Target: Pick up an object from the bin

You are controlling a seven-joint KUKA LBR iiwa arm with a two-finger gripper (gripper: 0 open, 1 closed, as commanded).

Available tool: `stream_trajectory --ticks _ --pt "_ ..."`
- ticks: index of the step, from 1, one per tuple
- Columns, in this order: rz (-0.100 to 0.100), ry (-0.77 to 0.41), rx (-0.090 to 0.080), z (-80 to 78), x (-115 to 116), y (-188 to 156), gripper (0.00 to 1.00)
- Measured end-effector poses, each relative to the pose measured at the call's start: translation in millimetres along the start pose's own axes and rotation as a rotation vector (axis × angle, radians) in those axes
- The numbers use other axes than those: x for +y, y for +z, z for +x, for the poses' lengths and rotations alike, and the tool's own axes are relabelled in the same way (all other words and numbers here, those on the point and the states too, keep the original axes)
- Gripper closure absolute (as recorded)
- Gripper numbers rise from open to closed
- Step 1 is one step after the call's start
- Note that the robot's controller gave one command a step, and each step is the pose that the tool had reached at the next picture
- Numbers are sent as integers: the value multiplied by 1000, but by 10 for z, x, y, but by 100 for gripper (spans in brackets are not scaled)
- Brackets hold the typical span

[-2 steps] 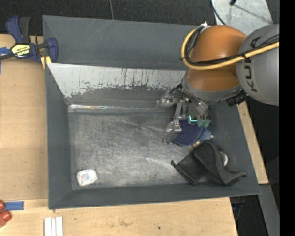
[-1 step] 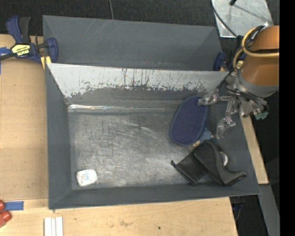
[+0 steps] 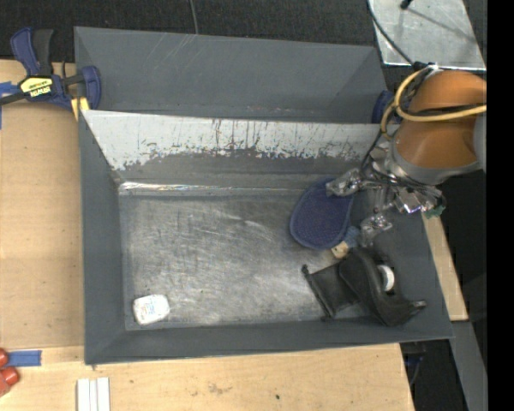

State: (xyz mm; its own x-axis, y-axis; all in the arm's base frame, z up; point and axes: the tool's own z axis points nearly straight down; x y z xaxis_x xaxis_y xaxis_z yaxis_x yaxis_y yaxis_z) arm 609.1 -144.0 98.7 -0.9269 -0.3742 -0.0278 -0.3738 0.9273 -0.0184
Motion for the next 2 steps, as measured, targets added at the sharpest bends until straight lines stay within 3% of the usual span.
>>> stream_trajectory --ticks 1,2 --pt "1 1 -8 -24 4 -2 100" --pt "-13 -217 14 -304 65 -1810 100"
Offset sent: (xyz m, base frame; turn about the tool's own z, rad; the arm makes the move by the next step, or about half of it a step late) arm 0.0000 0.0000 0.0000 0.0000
